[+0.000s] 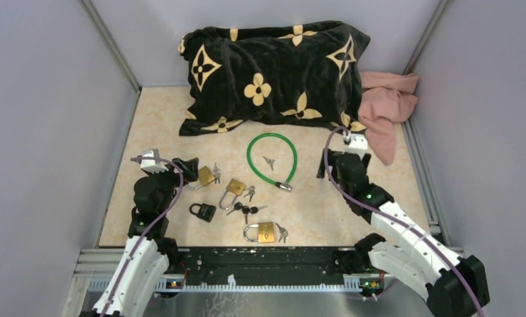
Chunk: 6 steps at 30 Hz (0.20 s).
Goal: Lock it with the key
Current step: Reset both arms
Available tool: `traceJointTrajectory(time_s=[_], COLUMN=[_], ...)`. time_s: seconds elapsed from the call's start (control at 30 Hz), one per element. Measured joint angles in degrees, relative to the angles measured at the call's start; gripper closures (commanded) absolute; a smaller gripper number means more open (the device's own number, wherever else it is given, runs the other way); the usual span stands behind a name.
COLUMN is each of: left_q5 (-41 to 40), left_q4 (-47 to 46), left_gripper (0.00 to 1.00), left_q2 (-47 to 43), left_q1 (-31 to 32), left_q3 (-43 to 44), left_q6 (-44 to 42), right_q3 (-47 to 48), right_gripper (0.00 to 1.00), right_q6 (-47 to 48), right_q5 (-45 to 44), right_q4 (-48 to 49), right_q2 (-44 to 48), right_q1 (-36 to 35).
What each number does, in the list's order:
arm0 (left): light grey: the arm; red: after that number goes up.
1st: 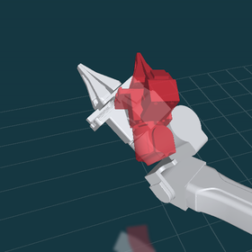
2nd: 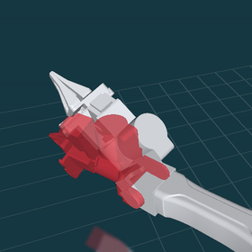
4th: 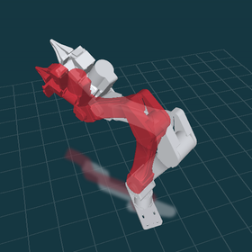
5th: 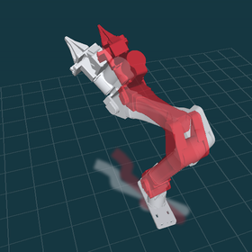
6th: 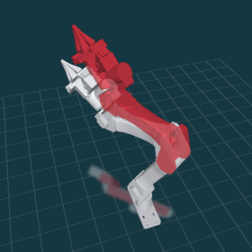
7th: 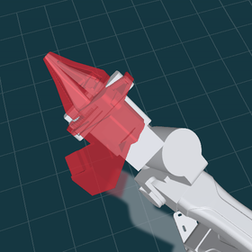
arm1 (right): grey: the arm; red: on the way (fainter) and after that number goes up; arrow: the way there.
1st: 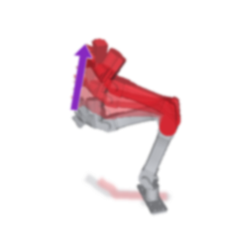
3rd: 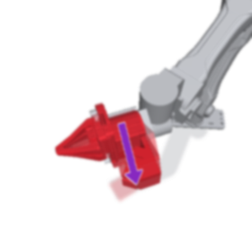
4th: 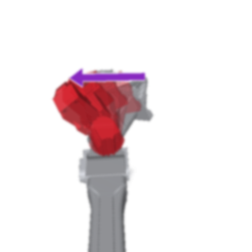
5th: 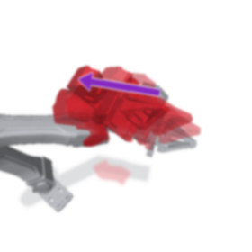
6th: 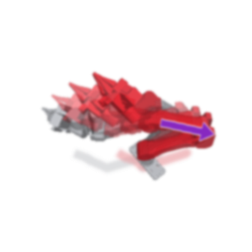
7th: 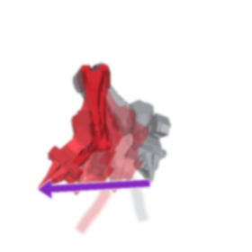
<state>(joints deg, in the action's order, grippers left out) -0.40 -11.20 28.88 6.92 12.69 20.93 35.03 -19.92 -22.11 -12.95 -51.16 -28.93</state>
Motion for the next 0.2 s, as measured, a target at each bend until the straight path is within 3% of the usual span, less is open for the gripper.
traceJointTrajectory(time_s=[0.2], left_q5=[1.55], left_q4=[-1.33], left_gripper=[0.01], left_q2=[-0.35], left_q1=[-1.18], left_q3=[-1.44], left_q6=[0.04], right_q3=[-12.68], right_gripper=[0.02], right_q6=[-9.33], right_q5=[-12.96], right_q4=[-2.14], right_q2=[10.84], right_q1=[-0.20])
